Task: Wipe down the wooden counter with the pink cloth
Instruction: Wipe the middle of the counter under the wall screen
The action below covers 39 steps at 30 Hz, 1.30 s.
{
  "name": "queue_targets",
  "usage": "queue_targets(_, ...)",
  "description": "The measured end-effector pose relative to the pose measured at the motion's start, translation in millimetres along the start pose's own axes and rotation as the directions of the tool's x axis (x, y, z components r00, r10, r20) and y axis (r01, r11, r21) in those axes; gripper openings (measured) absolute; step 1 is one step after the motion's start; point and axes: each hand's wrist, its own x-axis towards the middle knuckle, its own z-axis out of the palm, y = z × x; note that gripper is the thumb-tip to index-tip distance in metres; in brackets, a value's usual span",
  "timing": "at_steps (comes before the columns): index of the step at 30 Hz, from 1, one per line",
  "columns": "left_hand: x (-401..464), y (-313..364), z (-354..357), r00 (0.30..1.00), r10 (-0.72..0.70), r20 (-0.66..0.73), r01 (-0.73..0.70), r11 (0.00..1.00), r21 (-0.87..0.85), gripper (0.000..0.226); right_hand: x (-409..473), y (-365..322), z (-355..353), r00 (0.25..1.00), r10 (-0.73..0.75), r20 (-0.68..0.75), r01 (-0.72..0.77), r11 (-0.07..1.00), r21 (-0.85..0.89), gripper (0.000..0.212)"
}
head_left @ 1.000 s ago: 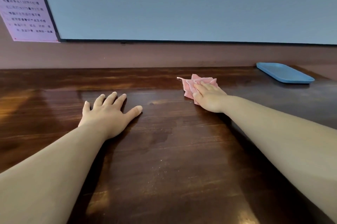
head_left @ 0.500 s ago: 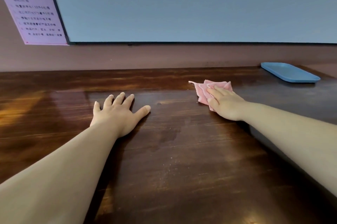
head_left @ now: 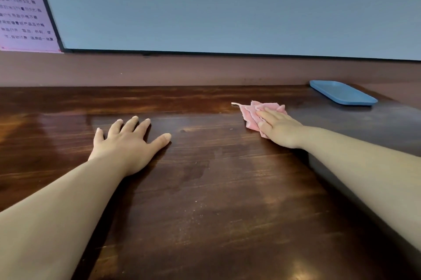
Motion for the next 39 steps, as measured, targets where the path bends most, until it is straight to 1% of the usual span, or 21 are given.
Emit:
queue_targets(3,-2,0,-2,1.000,-0.002,0.001,0.002,1.000,-0.002,0.108,18,-7,-8,0.994,0.112,-0.016,-0.112,0.993,-0.022,0.060)
queue_targets(5,-4,1,-4,1.000,-0.005,0.012,0.005,1.000,-0.006,0.108,18,-11,-8,0.991,0.124,-0.040,-0.126,0.991,-0.038,0.059)
queue_targets(7,-4,3,-4,1.000,0.002,0.014,-0.002,1.000,-0.002,0.109,3,-5,-2,0.997,0.073,-0.033,-0.074,0.996,-0.042,0.058)
queue_targets(9,-3,3,-3,1.000,0.005,0.012,-0.005,1.000,0.000,0.109,-16,6,2,1.000,0.003,0.004,-0.003,0.999,-0.034,0.058)
queue_targets(11,-2,2,-3,1.000,0.002,0.010,-0.002,1.000,-0.003,0.110,-22,13,-1,0.999,-0.025,0.029,0.026,0.999,-0.029,0.058)
queue_targets(13,-2,2,-4,1.000,0.001,0.016,-0.001,1.000,0.005,0.109,-13,12,-7,0.999,0.027,0.037,-0.026,0.999,-0.024,0.058)
queue_targets(15,-3,2,-5,1.000,0.003,0.006,-0.003,1.000,0.004,0.108,-1,5,-11,0.993,0.117,0.004,-0.116,0.992,-0.054,0.059)
queue_targets(17,-6,2,-5,1.000,-0.002,0.010,0.002,1.000,-0.003,0.107,3,-1,-11,0.990,0.141,-0.025,-0.143,0.986,-0.084,0.058)
queue_targets(23,-3,2,-3,1.000,-0.008,0.007,0.008,1.000,0.002,0.109,-33,17,3,1.000,-0.026,0.007,0.026,0.997,-0.070,0.059)
queue_targets(25,-3,2,-4,1.000,-0.011,0.009,0.010,1.000,0.011,0.110,-27,14,-1,1.000,-0.010,0.022,0.011,0.999,-0.047,0.059)
queue_targets(27,-4,3,-4,1.000,-0.008,0.006,0.008,1.000,0.004,0.110,-14,7,-7,0.998,0.069,0.012,-0.069,0.997,-0.041,0.060)
queue_targets(29,-5,2,-5,1.000,-0.011,-0.002,0.011,1.000,-0.007,0.109,-5,-2,-9,0.992,0.123,-0.012,-0.124,0.989,-0.080,0.059)
queue_targets(31,-6,3,-4,1.000,-0.013,-0.001,0.013,1.000,0.000,0.108,-11,-4,-5,0.996,0.094,-0.009,-0.094,0.991,-0.091,0.058)
queue_targets(33,-4,3,-4,1.000,-0.012,0.003,0.012,1.000,0.005,0.108,-24,0,2,1.000,-0.006,0.020,0.008,0.996,-0.092,0.058)
queue_targets(35,-1,3,-2,1.000,-0.010,-0.006,0.010,1.000,0.004,0.109,-31,2,2,0.997,-0.062,0.045,0.065,0.994,-0.082,0.058)
queue_targets(37,-2,1,-2,1.000,-0.013,-0.004,0.013,1.000,0.009,0.109,-24,-3,-3,0.996,-0.058,0.071,0.063,0.996,-0.059,0.058)
queue_targets(39,-4,2,-3,1.000,-0.011,-0.006,0.011,1.000,0.007,0.108,-13,-14,-6,0.999,0.001,0.032,0.000,0.998,-0.056,0.058)
